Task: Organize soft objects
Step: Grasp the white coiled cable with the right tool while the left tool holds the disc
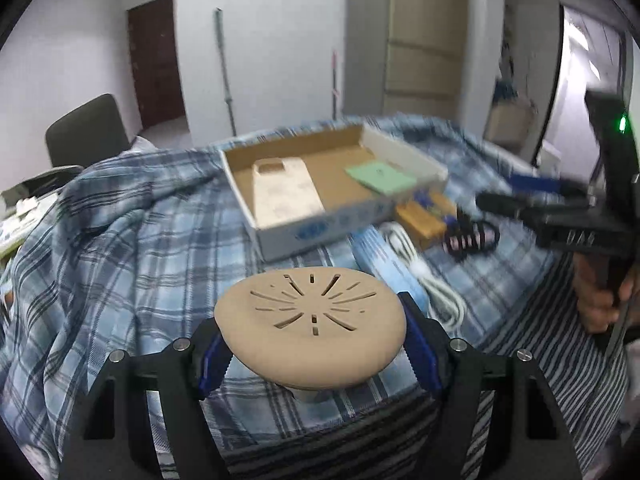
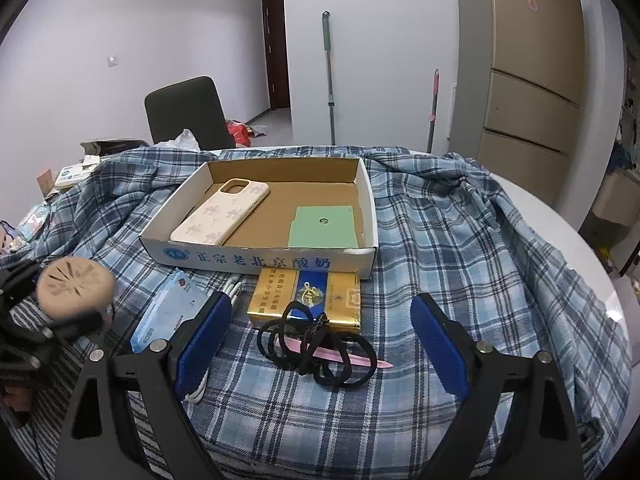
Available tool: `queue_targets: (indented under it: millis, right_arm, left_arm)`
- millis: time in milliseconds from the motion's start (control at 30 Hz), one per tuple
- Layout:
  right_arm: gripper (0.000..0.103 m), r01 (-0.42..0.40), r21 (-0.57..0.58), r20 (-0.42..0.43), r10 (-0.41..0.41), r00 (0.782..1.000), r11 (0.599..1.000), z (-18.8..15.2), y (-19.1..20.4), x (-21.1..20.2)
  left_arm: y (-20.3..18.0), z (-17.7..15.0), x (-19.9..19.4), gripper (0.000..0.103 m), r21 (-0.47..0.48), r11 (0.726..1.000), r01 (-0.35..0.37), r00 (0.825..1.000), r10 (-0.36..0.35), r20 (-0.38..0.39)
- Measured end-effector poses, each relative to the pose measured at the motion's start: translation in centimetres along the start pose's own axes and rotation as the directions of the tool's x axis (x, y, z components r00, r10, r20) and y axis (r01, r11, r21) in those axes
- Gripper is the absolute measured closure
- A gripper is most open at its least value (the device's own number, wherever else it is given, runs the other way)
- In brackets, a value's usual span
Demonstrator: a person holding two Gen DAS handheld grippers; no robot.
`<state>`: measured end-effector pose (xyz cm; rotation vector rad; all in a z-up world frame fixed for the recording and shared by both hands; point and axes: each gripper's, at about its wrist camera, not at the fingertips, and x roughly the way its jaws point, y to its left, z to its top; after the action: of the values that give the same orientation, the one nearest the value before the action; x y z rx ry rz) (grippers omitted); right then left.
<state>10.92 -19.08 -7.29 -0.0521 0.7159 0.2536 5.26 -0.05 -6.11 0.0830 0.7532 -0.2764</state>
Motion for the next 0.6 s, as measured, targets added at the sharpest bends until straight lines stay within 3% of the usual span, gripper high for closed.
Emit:
queue_targets:
  millis: [100, 167, 333, 467, 600]
  right_arm:
    - [0.018, 0.05, -0.013, 0.078, -0.049, 0.996, 0.999, 0.1, 1.0, -1.6]
    - [0.018, 0.026, -0.032, 0.09, -0.023, 0.996, 0.999, 0.2, 2.1, -2.3]
    - [0.034, -0.115, -0.032, -0.112, 0.111, 0.988, 0.993, 0.5, 5.1, 0.4]
    - [0.059, -0.096, -0.041, -0.211, 0.085, 0.974, 0.995, -0.2, 6.8, 3.3]
    - [0.063, -0.09, -0.02, -0.24, 0.083, 0.967, 0.996, -1.0, 6.8, 4.8]
  left_arm:
    - [0.7, -0.1, -1.3, 0.027, -0.037, 0.999, -0.007, 0.997, 0.01, 0.071]
    - [0.8, -0.2, -2.3, 0.027, -0.047, 0.999, -0.018, 0.992, 0.024, 0.123]
    - [0.5, -0.2, -3.5, 0.027, -0.042, 0.998, -0.042, 0.981, 0.049, 0.186]
    - [0.5, -0.5, -4.2, 0.027, -0.051, 0.998, -0.045, 0.975, 0.055, 0.217]
    - [0.9, -0.6, -4.9, 0.027, -0.07, 0.997, -0.036, 0.969, 0.052, 0.24]
